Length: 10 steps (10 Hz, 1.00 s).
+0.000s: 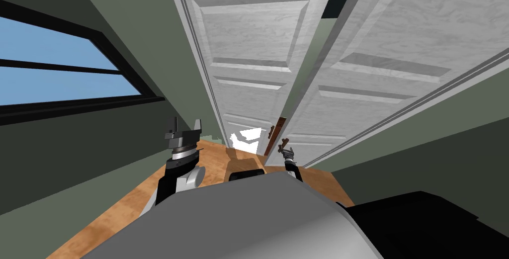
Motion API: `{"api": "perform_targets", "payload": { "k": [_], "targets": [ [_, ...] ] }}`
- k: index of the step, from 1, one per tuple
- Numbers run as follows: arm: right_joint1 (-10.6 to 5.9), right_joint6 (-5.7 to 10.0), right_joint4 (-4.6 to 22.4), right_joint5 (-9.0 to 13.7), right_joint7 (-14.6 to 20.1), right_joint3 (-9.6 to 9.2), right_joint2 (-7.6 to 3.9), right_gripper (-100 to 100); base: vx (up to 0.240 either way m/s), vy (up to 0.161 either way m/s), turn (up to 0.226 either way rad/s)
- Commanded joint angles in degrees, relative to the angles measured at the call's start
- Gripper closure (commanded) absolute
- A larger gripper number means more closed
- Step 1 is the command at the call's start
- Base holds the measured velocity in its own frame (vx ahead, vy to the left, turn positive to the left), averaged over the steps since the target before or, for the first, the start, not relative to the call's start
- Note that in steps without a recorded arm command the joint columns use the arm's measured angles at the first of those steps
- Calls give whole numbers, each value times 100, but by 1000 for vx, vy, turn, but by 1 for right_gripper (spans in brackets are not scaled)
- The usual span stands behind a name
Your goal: Pull the door open
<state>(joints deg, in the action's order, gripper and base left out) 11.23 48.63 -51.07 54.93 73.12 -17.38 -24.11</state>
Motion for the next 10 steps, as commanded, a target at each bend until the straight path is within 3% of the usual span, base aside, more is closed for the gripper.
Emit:
{"api": "perform_targets", "payload": {
  "k": [1, 10],
  "targets": [
    [70, -36, 187, 75, -59, 130, -89, 100, -51, 13, -34],
    [130, -28, 229, 84, -51, 136, -121, 100, -11, 2, -7]
  ]
}}
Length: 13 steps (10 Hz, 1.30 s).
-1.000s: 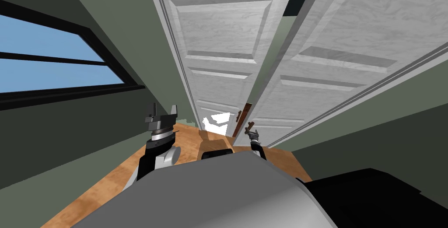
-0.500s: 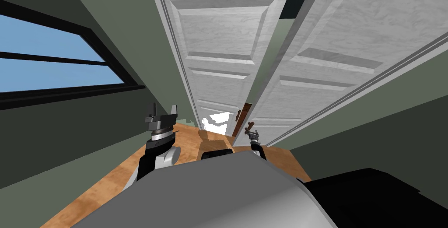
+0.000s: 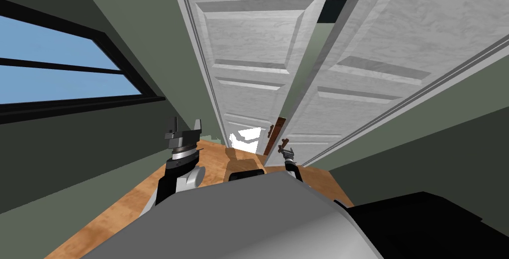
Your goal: Pull the door open
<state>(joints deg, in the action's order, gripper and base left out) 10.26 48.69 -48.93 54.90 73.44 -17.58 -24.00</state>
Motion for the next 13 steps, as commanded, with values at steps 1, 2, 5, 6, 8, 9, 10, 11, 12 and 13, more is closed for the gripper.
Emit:
{"api": "perform_targets", "payload": {
  "k": [1, 2, 5, 6, 8, 9, 10, 11, 12, 13],
  "targets": [
    [227, -34, 15, 87, -82, 156, -132, 100, -35, 16, -6],
    [227, -34, 15, 87, -82, 156, -132, 100, -12, 7, 1],
    [227, -34, 15, 87, -82, 156, -132, 100, -4, -2, -5],
    [277, -25, 52, 93, -71, 155, -161, 100, -30, -8, -73],
    [277, -25, 52, 93, -71, 155, -161, 100, -44, 3, -8],
    [277, -25, 52, 93, -71, 155, -161, 100, -18, 1, -9],
    [277, -25, 52, 93, -71, 155, -161, 100, -21, 34, -6],
    [296, -21, 68, 94, -65, 150, -174, 100, -29, 26, -22],
    [296, -21, 68, 94, -65, 150, -174, 100, -20, 1, -34],
    [335, -12, 100, 96, -52, 140, -200, 100, -46, -4, -61]
  ]
}}
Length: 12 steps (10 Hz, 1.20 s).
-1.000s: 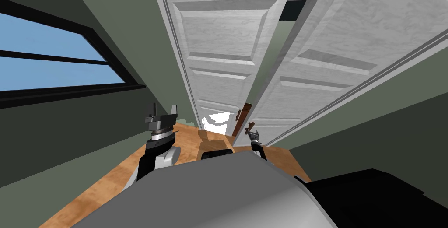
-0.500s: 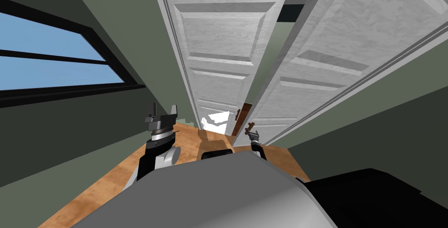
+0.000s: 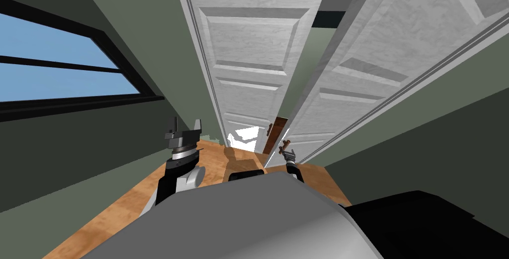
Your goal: Pull the door open
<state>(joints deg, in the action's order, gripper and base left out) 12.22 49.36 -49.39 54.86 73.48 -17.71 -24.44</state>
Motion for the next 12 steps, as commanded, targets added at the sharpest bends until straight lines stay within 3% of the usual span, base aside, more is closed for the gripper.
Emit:
{"api": "perform_targets", "payload": {
  "k": [1, 10, 11, 12],
  "targets": [
    [158, -74, 162, 101, -50, 149, -169, 100, -80, 9, -65],
    [158, -74, 162, 101, -50, 149, -169, 100, -9, 1, -2],
    [69, 149, 18, -78, 156, -188, -110, 100, -100, -2, 244],
    [75, 218, -4, -116, 238, -283, -166, 100, -177, -76, 282]
  ]
}}
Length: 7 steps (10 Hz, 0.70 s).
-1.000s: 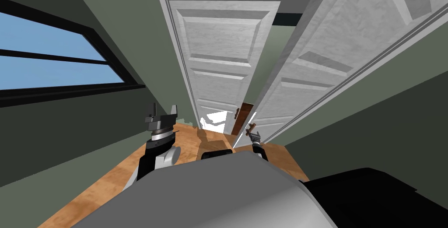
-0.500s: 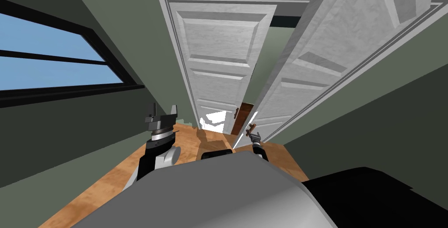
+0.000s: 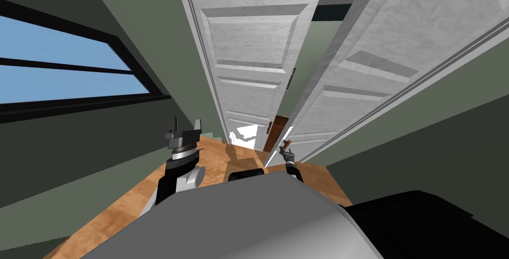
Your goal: Pull the door open
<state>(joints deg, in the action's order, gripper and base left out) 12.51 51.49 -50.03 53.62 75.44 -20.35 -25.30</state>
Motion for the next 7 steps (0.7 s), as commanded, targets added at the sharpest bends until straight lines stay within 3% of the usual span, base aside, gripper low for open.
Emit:
{"api": "perform_targets", "payload": {
  "k": [1, 5, 7],
  "targets": [
    [53, 86, 35, -39, 140, -131, -146, 100, -206, -113, 239],
    [88, 486, -91, -262, 616, -679, -472, 100, -208, -128, 245],
    [101, 644, -141, -351, 805, -896, -601, 100, -203, -74, 226]
  ]
}}
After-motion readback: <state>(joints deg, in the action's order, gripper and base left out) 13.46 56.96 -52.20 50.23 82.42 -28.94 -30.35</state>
